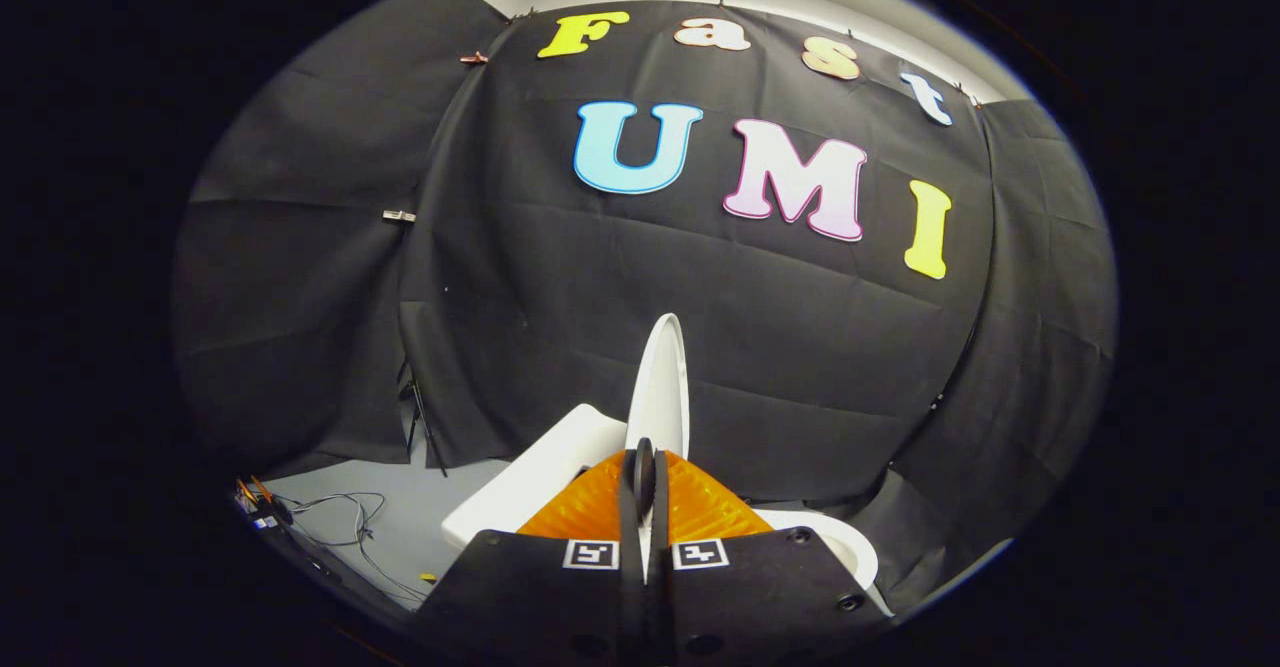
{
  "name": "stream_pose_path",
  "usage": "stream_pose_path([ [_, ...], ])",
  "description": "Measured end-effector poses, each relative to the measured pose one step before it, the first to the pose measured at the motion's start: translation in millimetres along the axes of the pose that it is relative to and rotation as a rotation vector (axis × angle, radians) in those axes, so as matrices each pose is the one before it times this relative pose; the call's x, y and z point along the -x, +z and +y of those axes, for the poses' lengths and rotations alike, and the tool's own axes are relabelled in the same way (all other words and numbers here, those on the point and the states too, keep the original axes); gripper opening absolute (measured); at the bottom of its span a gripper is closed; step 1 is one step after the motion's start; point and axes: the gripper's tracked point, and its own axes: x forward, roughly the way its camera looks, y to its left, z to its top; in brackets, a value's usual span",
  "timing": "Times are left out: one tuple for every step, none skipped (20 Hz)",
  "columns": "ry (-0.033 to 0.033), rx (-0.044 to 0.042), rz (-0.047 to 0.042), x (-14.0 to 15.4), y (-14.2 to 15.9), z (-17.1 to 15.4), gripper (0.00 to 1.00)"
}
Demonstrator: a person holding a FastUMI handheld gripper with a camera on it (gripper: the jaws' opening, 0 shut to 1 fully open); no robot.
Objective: Open the toilet lid.
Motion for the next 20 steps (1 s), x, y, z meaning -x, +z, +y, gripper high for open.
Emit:
stream_pose_path([
  [-0.00192, -0.00002, -0.00109, -1.13, 0.43, 1.39, 0.05],
  [-0.00214, -0.00009, -0.00151, 0.88, 0.31, -0.74, 0.05],
  [0.01228, -0.01069, 0.00154, 0.79, -0.4, 2.81, 0.06],
  [0.02403, -0.01802, 0.0045, -1.04, -2.76, 5.07, 0.09],
  [0.00237, -0.01215, 0.00291, 1.69, -1.27, -0.51, 0.23],
  [0.00069, -0.00336, 0.00485, 1.55, 0.15, -0.36, 0.38],
  [0.01752, 0.00126, 0.00191, 1.27, 1.01, 2.98, 0.53],
  [0.02077, 0.00527, -0.00112, 1.22, 4.01, 5.06, 0.68],
  [0.01253, 0.00091, -0.00785, 1.39, 1.36, 1.96, 0.83],
  [0.00513, -0.00171, -0.01631, 5.19, 8.33, -1.77, 0.99],
  [0.00253, -0.00319, -0.0179, 6.32, 6.87, -3.13, 0.98],
  [0.0003, -0.0067, -0.01647, 6.29, 7.07, -3.27, 0.98],
  [-0.00377, -0.00779, -0.01193, 6.06, 6.34, -5.65, 0.98],
  [-0.00496, -0.00797, -0.00923, 6.13, 6.27, -7.39, 0.98],
  [-0.00856, -0.00697, -0.01107, 6.8, 7.56, -7.72, 0.98],
  [-0.00885, -0.00513, -0.01165, 4.76, 8.5, -10.24, 0.98],
  [-0.0113, -0.00388, -0.01249, 6.88, 8.74, -11.72, 0.98],
  [-0.01045, -0.00296, -0.01198, 7.45, 6.64, -13.27, 0.98],
  [-0.01095, -0.00309, -0.00932, 7.38, 6.68, -13.17, 0.98],
  [-0.01116, -0.00453, -0.01031, 7.85, 7.43, -13.43, 0.98],
])
